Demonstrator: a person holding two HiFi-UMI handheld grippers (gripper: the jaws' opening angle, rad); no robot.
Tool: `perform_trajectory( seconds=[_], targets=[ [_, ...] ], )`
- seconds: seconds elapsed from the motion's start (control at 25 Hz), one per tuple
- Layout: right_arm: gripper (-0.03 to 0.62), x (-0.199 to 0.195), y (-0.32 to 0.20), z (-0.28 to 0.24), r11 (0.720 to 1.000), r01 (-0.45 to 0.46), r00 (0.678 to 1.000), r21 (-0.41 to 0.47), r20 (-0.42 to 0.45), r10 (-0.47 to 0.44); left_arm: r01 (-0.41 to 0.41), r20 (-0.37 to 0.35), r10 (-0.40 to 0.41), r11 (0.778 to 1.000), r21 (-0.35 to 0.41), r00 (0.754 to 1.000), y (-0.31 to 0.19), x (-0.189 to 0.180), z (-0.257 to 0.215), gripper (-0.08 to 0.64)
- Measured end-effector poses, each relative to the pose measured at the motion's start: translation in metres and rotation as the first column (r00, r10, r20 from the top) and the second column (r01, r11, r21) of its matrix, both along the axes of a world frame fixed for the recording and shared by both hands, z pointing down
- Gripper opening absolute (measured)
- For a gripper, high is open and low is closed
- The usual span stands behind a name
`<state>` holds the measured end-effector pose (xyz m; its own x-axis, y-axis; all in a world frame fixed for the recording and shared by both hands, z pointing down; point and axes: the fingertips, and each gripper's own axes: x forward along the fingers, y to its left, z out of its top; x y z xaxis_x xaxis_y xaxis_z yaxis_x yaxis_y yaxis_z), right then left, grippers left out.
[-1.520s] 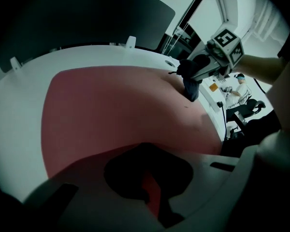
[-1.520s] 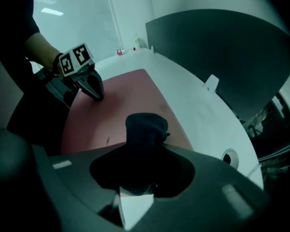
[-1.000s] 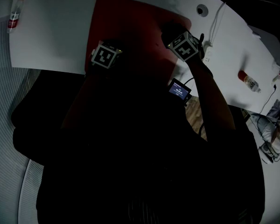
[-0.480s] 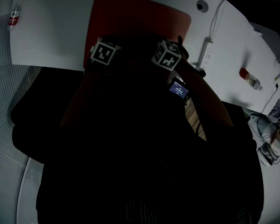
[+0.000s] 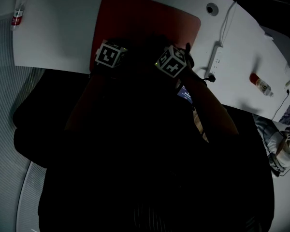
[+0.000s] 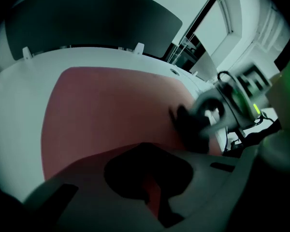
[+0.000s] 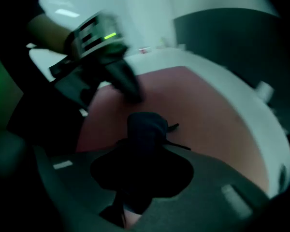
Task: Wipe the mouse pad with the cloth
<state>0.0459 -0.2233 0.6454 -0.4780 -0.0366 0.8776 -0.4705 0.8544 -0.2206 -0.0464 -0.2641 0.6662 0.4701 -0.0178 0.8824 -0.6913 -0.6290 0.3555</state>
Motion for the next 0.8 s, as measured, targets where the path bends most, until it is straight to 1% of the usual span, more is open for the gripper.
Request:
perform_trajectory(
  seconds=[0.04, 0.08, 0.12, 0.16, 0.2, 0.24, 0.28, 0.32, 0.36, 0.4, 0.44, 0.48, 0.52, 0.56, 0.6, 0.64, 0.68, 0.72, 0.76, 0.8],
  targets=[
    [0.1, -0.03, 0.027, 0.001, 0.993, 0.114, 0.993, -0.016, 0.032, -0.114, 0.005, -0.002, -0.005, 1.0, 0.001, 1.0, -0.002, 0.0, 0.0, 0.0],
    [0.1, -0.051, 0.046, 0.002, 0.978, 0.206, 0.977, -0.021, 0.06, -0.205, 0.003, 0.002, -0.003, 1.0, 0.002, 1.0, -0.004, -0.001, 0.0, 0.0],
    [0.1, -0.061, 0.057, 0.003, 0.965, 0.261, 0.962, -0.024, 0.085, -0.258, -0.003, 0.007, 0.003, 1.0, 0.002, 1.0, -0.005, -0.001, 0.0, 0.0],
    [0.1, -0.061, 0.059, 0.005, 0.961, 0.273, 0.957, -0.035, 0.108, -0.268, -0.008, 0.01, 0.008, 1.0, 0.006, 1.0, -0.004, -0.002, 0.0, 0.0],
    [0.1, -0.051, 0.052, 0.006, 0.967, 0.249, 0.963, -0.048, 0.123, -0.241, -0.012, 0.009, 0.012, 1.0, 0.009, 1.0, -0.003, -0.002, 0.0, 0.0],
    [0.1, -0.033, 0.036, 0.009, 0.979, 0.195, 0.975, -0.052, 0.12, -0.188, -0.015, 0.008, 0.015, 1.0, 0.008, 1.0, -0.002, -0.001, 0.0, 0.0],
    [0.1, -0.005, 0.013, 0.01, 0.992, 0.114, 0.989, -0.046, 0.097, -0.109, -0.017, 0.007, 0.017, 1.0, 0.004, 1.0, -0.001, -0.001, 0.001, 0.0],
    [0.1, 0.031, -0.015, 0.011, 0.999, 0.007, 0.998, -0.037, 0.062, -0.005, -0.018, 0.006, 0.018, 1.0, 0.0, 1.0, 0.0, -0.001, 0.001, 0.0],
    [0.101, 0.07, -0.043, 0.011, 0.993, -0.113, 0.993, -0.031, 0.026, 0.114, -0.018, 0.006, 0.018, 1.0, 0.001, 1.0, 0.001, 0.0, 0.0, 0.0],
    [0.101, 0.107, -0.066, 0.01, 0.974, -0.226, 0.974, -0.028, -0.005, 0.226, -0.019, 0.006, 0.019, 1.0, 0.006, 1.0, 0.001, 0.0, 0.0, 0.0],
    [0.103, 0.136, -0.082, 0.009, 0.948, -0.316, 0.948, -0.026, -0.031, 0.316, -0.021, 0.008, 0.021, 1.0, 0.013, 1.0, 0.001, 0.001, -0.001, 0.0],
    [0.101, 0.15, -0.088, 0.008, 0.928, -0.372, 0.928, -0.018, -0.05, 0.37, -0.024, 0.012, 0.024, 1.0, 0.018, 1.0, 0.001, 0.0, -0.001, 0.0],
    [0.101, 0.148, -0.085, 0.005, 0.922, -0.387, 0.921, -0.006, -0.063, 0.386, -0.026, 0.014, 0.026, 0.999, 0.02, 1.0, 0.001, 0.0, 0.0, 0.0],
    [0.098, 0.131, -0.074, 0.002, 0.931, -0.365, 0.929, 0.001, -0.067, 0.365, -0.027, 0.012, 0.027, 0.999, 0.019, 1.0, 0.001, -0.001, -0.001, 0.0],
    [0.098, 0.104, -0.057, 0.0, 0.948, -0.317, 0.947, -0.005, -0.057, 0.317, -0.028, 0.007, 0.028, 0.999, 0.019, 1.0, 0.0, -0.001, -0.001, 0.0],
    [0.098, 0.07, -0.036, 0.0, 0.969, -0.246, 0.969, -0.018, -0.036, 0.245, -0.03, 0.003, 0.03, 0.999, 0.017, 1.0, -0.001, -0.002, -0.001, 0.0],
    [0.098, 0.036, -0.012, 0.001, 0.988, -0.149, 0.989, -0.03, -0.015, 0.149, -0.031, 0.0, 0.031, 0.999, 0.014, 1.0, -0.002, -0.002, 0.0, 0.0],
    [0.098, 0.006, 0.012, 0.003, 0.999, -0.032, 0.999, -0.038, -0.003, 0.032, -0.028, -0.005, 0.029, 0.999, 0.014, 1.0, -0.003, -0.003, 0.001, 0.0],
    [0.098, -0.016, 0.034, 0.005, 0.996, 0.084, 0.996, -0.041, 0.0, -0.085, -0.022, -0.01, 0.023, 1.0, 0.017, 1.0, -0.005, -0.003, 0.001, 0.0],
    [0.098, -0.028, 0.049, 0.007, 0.984, 0.171, 0.985, -0.044, 0.004, -0.171, -0.017, -0.014, 0.018, 1.0, 0.019, 1.0, -0.005, -0.002, 0.001, 0.0]
  ],
)
